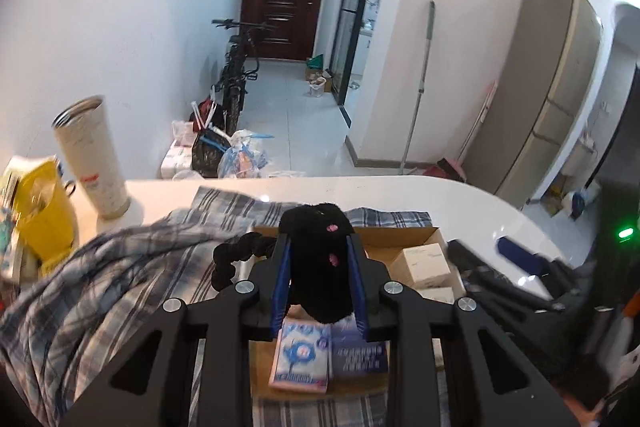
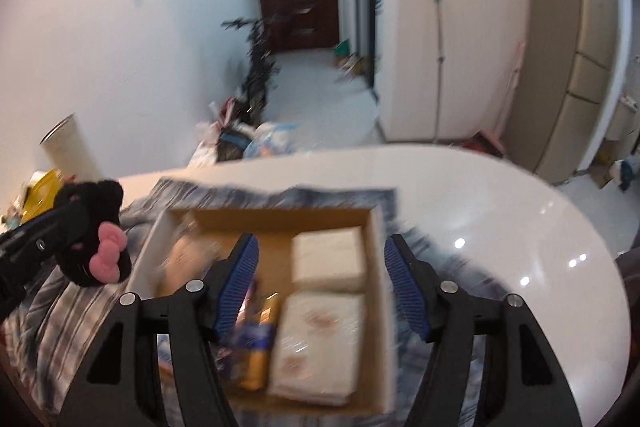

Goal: Organize objects
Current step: 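Carry the purple card pack and hair tie over the cardboard box with both tools, then open both tools to drop the card pack and hair tie into the box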

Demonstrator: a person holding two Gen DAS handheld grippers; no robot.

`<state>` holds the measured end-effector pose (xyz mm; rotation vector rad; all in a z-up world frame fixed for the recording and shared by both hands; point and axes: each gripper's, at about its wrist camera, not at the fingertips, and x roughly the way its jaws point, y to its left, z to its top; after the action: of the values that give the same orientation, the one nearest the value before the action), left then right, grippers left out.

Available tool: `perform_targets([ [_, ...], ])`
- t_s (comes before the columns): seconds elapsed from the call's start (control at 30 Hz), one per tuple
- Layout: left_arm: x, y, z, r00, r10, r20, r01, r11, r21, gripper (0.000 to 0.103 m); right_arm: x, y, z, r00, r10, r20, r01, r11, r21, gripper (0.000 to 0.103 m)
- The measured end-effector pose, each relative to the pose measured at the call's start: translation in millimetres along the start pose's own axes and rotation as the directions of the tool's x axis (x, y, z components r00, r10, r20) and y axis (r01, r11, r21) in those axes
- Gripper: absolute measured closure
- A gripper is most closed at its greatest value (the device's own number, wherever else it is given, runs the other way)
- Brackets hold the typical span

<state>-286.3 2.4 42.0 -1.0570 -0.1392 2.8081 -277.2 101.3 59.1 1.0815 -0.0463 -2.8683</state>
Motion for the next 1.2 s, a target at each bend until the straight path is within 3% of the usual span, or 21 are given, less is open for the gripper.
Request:
perform_targets([
  [0.17,40.2,-19.1,6.7,0.996,-0.067,-0.064,0.067,0.998,0.004,0.075,7.1,-25.4,5.9,0.999,0.031,-0.025,-0.029,0.997,0.068,0.038],
  [0.3,54.8,-34.1,6.3,0.997,-0.035,-0.071,0.039,0.998,0.051,0.075,12.6,-28.8,6.9,0.999,0.027,-0.04,-0.024,0.998,0.059,0.038],
  [0.43,61.5,-38.0,8.1,0.995,-0.047,-0.084,0.05,0.998,0.039,0.075,17.3,-31.2,5.2,0.999,0.017,-0.049,-0.014,0.999,0.051,0.038],
  [0.8,62.5,-34.0,6.2,0.997,-0.014,-0.08,0.019,0.998,0.062,0.075,15.0,-37.7,5.5,0.999,0.017,-0.044,-0.014,0.998,0.067,0.038],
  [1.1,32.3,-21.4,7.7,1.0,-0.002,-0.004,0.002,0.998,0.069,0.074,-2.1,-34.4,10.7,0.999,0.03,0.011,-0.031,0.998,0.048,0.038],
  [1.13,26.9,-19.6,8.7,1.0,-0.002,0.014,0.001,0.998,0.061,0.069,-6.7,-34.7,11.9,0.999,0.033,0.029,-0.034,0.998,0.048,0.038],
  [1.17,21.5,-18.1,9.4,0.999,0.003,0.034,-0.005,0.999,0.052,0.045,-11.1,-35.1,13.0,0.998,0.035,0.047,-0.038,0.998,0.049,0.038],
  [1.2,15.7,-16.7,10.0,0.998,0.02,0.062,-0.022,0.999,0.043,0.012,-15.2,-35.2,14.1,0.997,0.038,0.062,-0.041,0.998,0.05,0.038],
])
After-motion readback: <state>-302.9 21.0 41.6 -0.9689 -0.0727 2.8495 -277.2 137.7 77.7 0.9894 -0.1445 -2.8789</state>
